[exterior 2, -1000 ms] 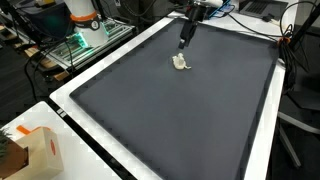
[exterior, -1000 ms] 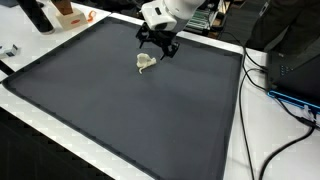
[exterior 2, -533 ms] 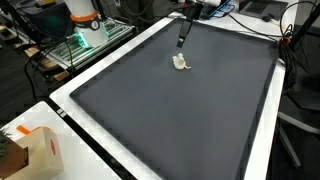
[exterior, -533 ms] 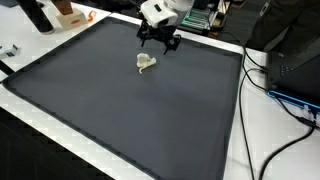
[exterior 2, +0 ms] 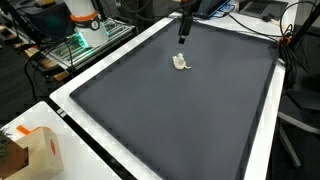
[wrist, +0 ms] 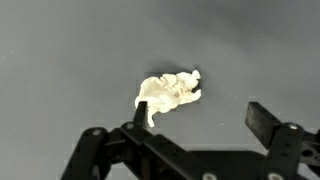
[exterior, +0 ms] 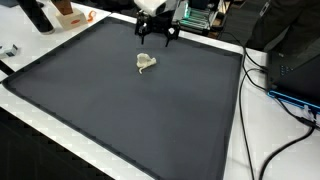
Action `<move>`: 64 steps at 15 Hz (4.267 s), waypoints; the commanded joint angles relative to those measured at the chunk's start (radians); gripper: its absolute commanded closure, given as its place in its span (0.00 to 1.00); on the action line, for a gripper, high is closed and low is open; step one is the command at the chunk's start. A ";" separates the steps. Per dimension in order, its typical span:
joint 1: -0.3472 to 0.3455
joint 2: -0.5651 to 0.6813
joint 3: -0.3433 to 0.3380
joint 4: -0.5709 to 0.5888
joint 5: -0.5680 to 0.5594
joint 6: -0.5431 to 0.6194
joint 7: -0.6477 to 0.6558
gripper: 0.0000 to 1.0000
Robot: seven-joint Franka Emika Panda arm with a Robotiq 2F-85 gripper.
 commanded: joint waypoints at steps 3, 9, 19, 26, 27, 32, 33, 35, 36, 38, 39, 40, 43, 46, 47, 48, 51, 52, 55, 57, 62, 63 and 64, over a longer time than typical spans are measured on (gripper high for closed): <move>-0.064 -0.090 0.028 -0.039 0.135 0.001 -0.214 0.00; -0.087 -0.168 0.019 -0.018 0.198 -0.047 -0.349 0.00; -0.096 -0.213 0.008 0.026 0.238 -0.103 -0.450 0.00; -0.105 -0.192 0.000 0.014 0.273 -0.054 -0.491 0.00; -0.107 -0.175 -0.002 0.002 0.281 -0.024 -0.502 0.00; -0.129 -0.072 0.013 -0.080 0.380 0.173 -0.655 0.00; -0.135 -0.052 0.014 -0.092 0.381 0.199 -0.673 0.00; -0.144 -0.018 0.016 -0.116 0.361 0.251 -0.673 0.00; -0.146 -0.002 0.013 -0.124 0.340 0.272 -0.661 0.00; -0.151 0.020 0.015 -0.137 0.322 0.315 -0.656 0.00; -0.146 0.024 0.011 -0.144 0.296 0.348 -0.640 0.00; -0.145 0.026 0.010 -0.148 0.277 0.371 -0.634 0.00; -0.142 0.034 0.000 -0.150 0.208 0.386 -0.608 0.00; -0.148 0.050 0.006 -0.141 0.197 0.373 -0.587 0.00; -0.147 0.056 0.005 -0.139 0.191 0.378 -0.574 0.00; -0.151 0.064 0.009 -0.138 0.202 0.387 -0.575 0.00; -0.140 0.079 -0.010 -0.136 0.158 0.411 -0.516 0.00; -0.140 0.083 -0.013 -0.136 0.145 0.418 -0.497 0.00; -0.147 0.101 -0.010 -0.131 0.131 0.439 -0.472 0.00; -0.151 0.113 -0.007 -0.127 0.132 0.454 -0.467 0.03; -0.155 0.135 -0.005 -0.122 0.127 0.472 -0.464 0.47; -0.156 0.138 -0.004 -0.121 0.126 0.471 -0.465 0.56; -0.158 0.140 -0.002 -0.120 0.129 0.468 -0.469 0.62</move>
